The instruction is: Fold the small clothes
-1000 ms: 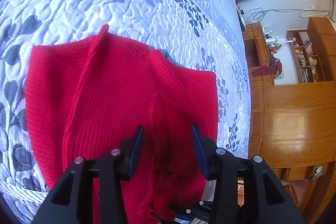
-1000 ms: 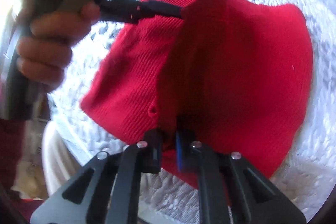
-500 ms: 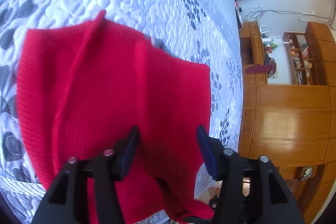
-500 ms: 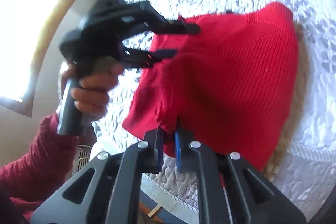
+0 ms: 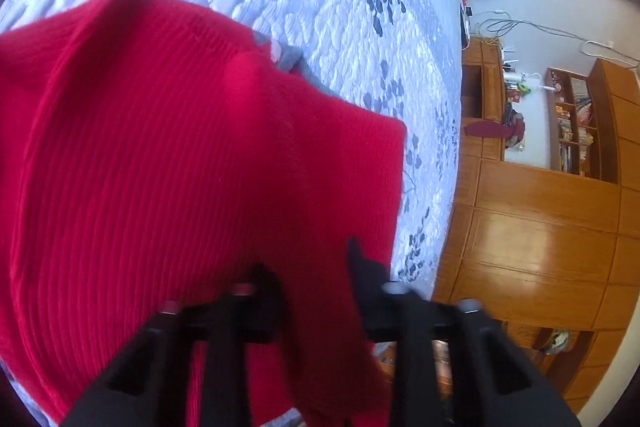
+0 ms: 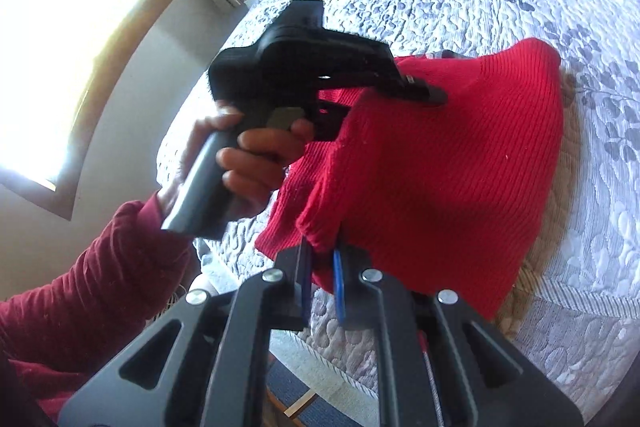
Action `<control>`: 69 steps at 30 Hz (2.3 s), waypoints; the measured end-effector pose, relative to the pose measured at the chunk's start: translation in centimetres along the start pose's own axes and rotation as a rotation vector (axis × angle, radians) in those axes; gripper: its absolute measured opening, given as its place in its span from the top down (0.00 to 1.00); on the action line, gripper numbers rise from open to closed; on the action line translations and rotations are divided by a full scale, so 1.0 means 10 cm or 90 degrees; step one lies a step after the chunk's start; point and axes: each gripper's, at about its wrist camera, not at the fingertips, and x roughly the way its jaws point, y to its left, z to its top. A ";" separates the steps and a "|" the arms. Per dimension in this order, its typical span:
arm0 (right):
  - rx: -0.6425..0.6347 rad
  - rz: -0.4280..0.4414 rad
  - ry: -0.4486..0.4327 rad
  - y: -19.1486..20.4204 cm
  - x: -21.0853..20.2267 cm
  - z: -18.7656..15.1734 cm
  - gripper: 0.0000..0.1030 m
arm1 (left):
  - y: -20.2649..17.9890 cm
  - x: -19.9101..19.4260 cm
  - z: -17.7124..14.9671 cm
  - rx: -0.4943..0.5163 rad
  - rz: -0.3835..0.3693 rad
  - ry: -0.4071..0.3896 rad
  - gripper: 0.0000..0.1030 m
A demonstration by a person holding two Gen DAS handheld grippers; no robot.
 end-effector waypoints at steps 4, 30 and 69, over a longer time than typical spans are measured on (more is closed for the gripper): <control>-0.011 0.001 -0.002 0.03 -0.03 0.00 0.93 | -0.12 -0.05 -0.02 0.012 -0.014 -0.024 0.85; -0.092 -0.016 0.159 0.57 1.40 -0.06 0.79 | 0.59 -0.95 -0.12 0.070 0.070 -0.135 0.79; 0.154 -0.126 0.126 -0.69 0.40 -0.61 1.00 | 0.24 -0.67 -1.78 0.213 0.367 -0.096 0.81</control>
